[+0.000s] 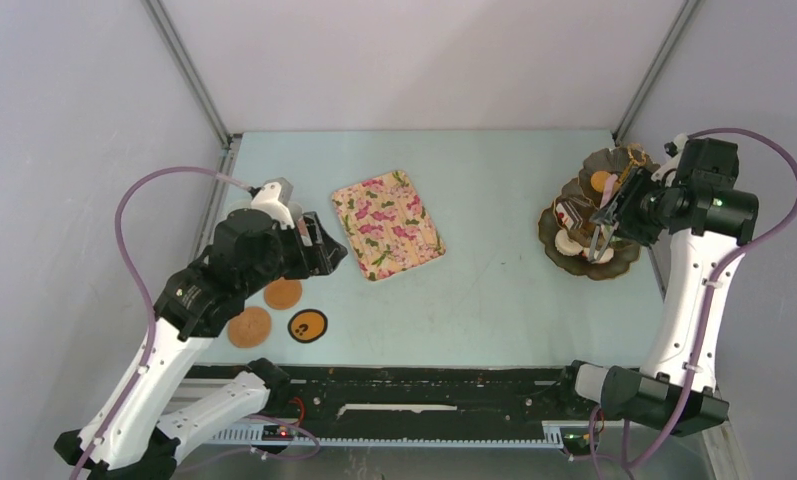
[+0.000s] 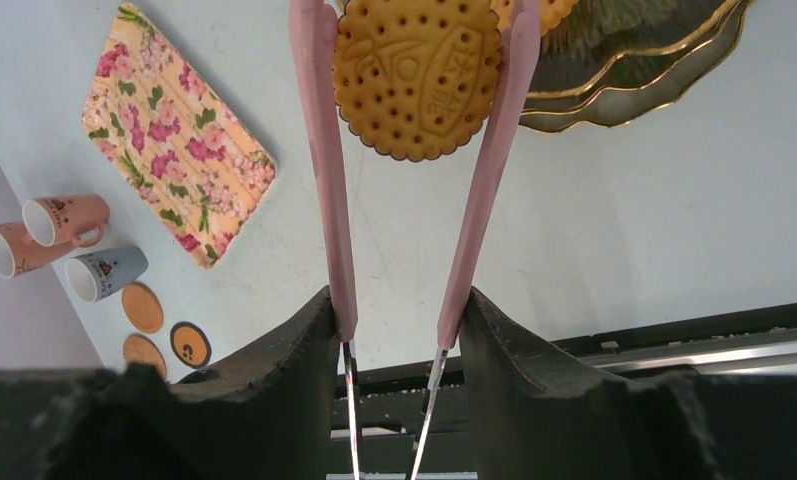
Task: Serve the afternoon tea
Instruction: Place the desert on the desert table.
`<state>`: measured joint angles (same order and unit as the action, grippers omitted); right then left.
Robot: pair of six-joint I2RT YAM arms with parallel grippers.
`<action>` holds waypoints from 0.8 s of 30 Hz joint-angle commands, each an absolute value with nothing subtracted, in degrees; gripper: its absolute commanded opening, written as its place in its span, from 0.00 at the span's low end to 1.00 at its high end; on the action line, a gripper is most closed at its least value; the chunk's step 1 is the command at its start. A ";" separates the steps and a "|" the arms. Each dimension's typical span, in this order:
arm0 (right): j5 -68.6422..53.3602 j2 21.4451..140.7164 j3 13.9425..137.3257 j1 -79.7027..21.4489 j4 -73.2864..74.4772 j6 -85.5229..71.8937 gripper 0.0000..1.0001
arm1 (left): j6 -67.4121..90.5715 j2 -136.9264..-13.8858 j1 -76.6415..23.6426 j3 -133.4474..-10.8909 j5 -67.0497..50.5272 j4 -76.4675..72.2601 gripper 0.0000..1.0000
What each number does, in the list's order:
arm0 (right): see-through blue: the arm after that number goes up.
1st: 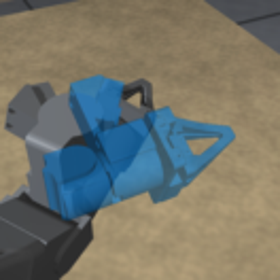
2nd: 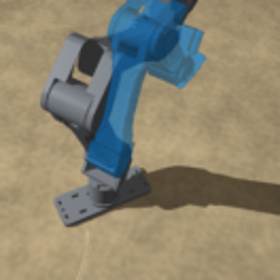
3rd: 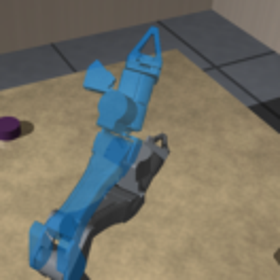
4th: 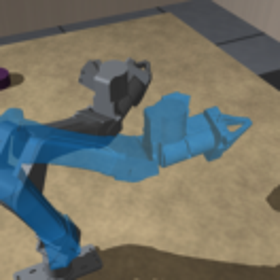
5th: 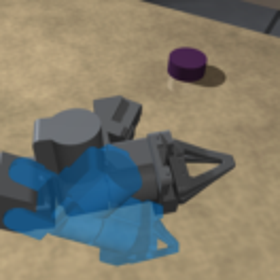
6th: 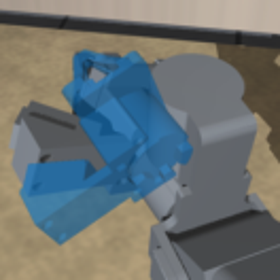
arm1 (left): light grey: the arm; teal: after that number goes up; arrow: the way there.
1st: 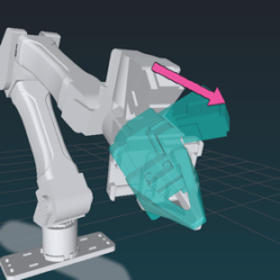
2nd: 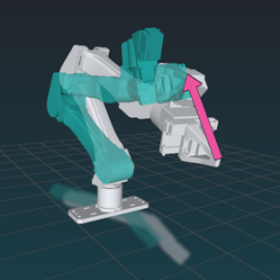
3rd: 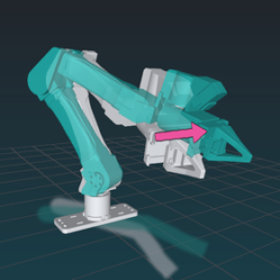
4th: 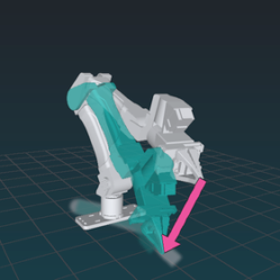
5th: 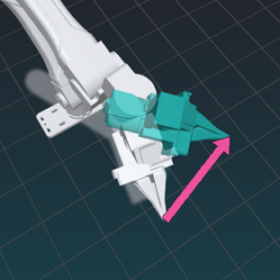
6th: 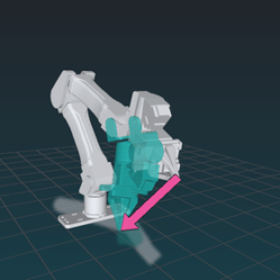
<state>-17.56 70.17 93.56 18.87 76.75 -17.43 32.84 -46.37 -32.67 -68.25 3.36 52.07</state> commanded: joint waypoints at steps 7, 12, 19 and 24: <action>-14.95 75.09 96.19 13.84 71.69 -20.00 0.00 | 28.19 -46.76 -35.07 -70.18 6.85 51.58 0.80; -10.49 77.10 96.69 10.90 69.35 -23.46 0.00 | 27.33 -46.54 -35.24 -70.57 7.58 52.06 0.81; -7.11 79.68 98.84 9.63 68.00 -23.79 0.00 | 27.11 -46.25 -35.49 -70.46 7.92 52.14 0.82; -6.14 80.73 100.17 9.27 68.84 -23.43 0.00 | 27.16 -46.25 -35.67 -70.16 8.09 51.91 0.83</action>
